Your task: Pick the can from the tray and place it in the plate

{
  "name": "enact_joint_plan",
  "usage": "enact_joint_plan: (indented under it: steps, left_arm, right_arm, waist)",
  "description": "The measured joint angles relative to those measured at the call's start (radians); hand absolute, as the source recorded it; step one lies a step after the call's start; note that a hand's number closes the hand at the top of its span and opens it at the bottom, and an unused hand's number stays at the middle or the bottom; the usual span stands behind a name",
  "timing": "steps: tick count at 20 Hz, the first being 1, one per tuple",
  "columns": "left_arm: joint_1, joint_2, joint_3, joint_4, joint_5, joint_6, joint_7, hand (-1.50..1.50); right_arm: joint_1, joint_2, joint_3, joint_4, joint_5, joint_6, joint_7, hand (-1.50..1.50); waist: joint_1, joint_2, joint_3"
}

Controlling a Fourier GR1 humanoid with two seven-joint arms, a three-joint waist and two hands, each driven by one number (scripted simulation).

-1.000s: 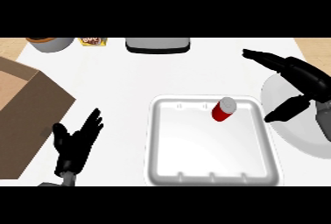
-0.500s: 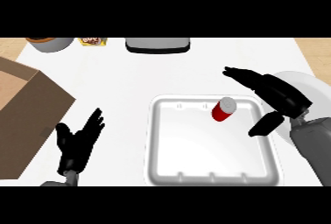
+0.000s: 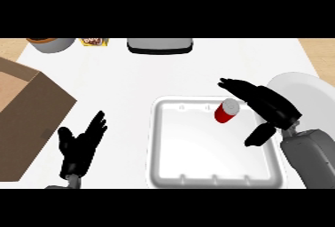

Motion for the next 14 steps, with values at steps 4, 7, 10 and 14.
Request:
enact_joint_plan:
  steps: [4, 7, 10, 14]
  left_arm:
    - [0.004, -0.015, 0.004, -0.018, -0.009, -0.001, 0.024, 0.00]
    - [-0.004, -0.011, 0.025, -0.014, -0.012, -0.018, 0.030, 0.00]
    - [0.004, -0.022, 0.030, -0.019, -0.024, -0.022, 0.031, 0.00]
    - [-0.002, -0.033, 0.043, -0.014, -0.037, -0.032, 0.032, 0.00]
  right_arm:
    - [0.008, 0.030, 0.002, 0.000, 0.079, -0.024, 0.029, -1.50]
    - [-0.016, 0.065, -0.003, 0.052, 0.136, -0.048, 0.031, -1.50]
    - [-0.030, 0.102, -0.002, 0.120, 0.189, -0.085, 0.009, -1.50]
    - [-0.047, 0.122, -0.020, 0.176, 0.230, -0.081, -0.021, -1.50]
  waist:
    - [0.000, 0.000, 0.000]
    - [0.001, 0.001, 0.000]
    - [0.003, 0.001, -0.001]
    - [0.002, 0.001, 0.000]
